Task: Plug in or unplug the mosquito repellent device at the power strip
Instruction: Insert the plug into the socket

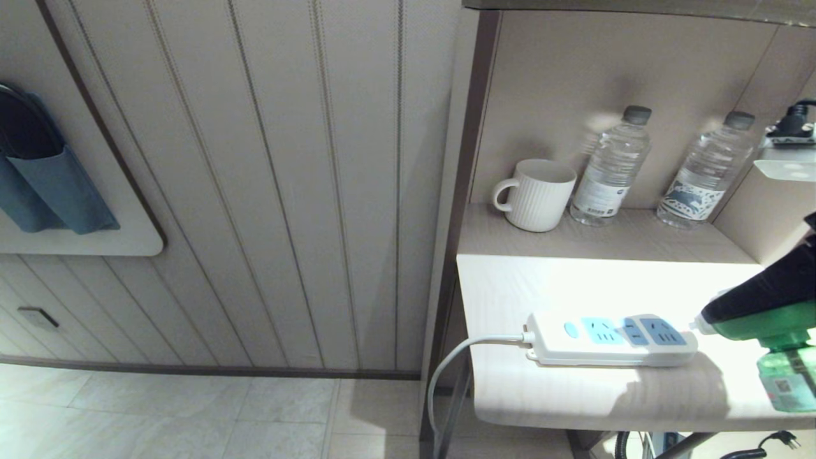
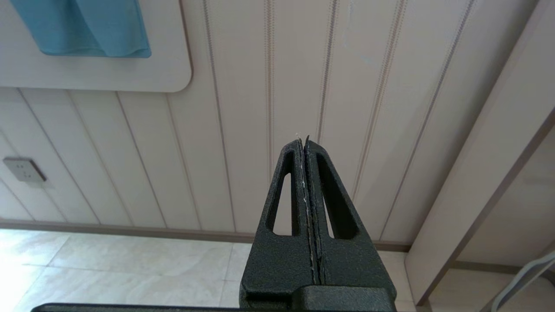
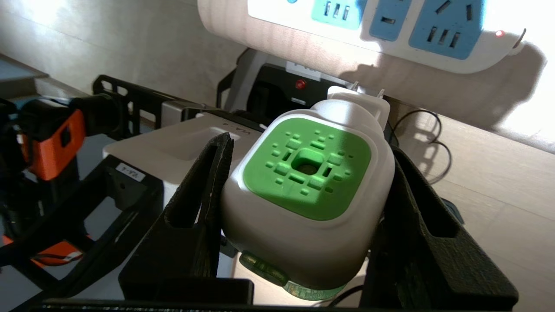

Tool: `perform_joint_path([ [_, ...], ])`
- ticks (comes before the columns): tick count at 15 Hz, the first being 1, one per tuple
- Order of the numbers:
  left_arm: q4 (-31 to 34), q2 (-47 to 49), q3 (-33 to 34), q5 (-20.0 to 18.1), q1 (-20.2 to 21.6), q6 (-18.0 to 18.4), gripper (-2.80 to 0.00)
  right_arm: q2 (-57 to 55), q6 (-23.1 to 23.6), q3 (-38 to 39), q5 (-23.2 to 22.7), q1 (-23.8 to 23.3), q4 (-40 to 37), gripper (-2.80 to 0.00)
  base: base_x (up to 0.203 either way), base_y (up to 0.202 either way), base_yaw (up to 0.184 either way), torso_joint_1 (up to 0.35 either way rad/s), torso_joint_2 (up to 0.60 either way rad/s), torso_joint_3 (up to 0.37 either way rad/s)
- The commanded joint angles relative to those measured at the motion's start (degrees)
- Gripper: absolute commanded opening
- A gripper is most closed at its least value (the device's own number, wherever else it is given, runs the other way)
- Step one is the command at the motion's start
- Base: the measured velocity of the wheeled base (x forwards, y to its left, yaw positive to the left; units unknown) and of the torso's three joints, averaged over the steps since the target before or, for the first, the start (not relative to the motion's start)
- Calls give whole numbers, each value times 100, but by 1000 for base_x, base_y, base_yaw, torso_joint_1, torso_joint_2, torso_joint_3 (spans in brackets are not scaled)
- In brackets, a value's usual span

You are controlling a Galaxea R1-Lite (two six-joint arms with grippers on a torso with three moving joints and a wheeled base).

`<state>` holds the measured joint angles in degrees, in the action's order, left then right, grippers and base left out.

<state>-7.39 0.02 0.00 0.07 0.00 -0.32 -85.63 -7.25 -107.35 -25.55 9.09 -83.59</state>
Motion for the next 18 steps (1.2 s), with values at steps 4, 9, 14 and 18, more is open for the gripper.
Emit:
perform_joint_path([
  [4,-8,-2,0,1,0,-3,-280,-356,92,-422,270,88,-408,-280,0,0,0,0,0,0],
  [9,-8,-2,0,1,0,-3,-280,-760,69,-454,261,163,-74,-280,0,0,0,0,0,0],
  [14,-8,-2,0,1,0,-3,-280,-797,31,-445,252,155,0,-280,0,0,0,0,0,0],
  [18,-8,-2,0,1,0,-3,-280,-806,20,-445,252,137,0,-280,0,0,0,0,0,0],
])
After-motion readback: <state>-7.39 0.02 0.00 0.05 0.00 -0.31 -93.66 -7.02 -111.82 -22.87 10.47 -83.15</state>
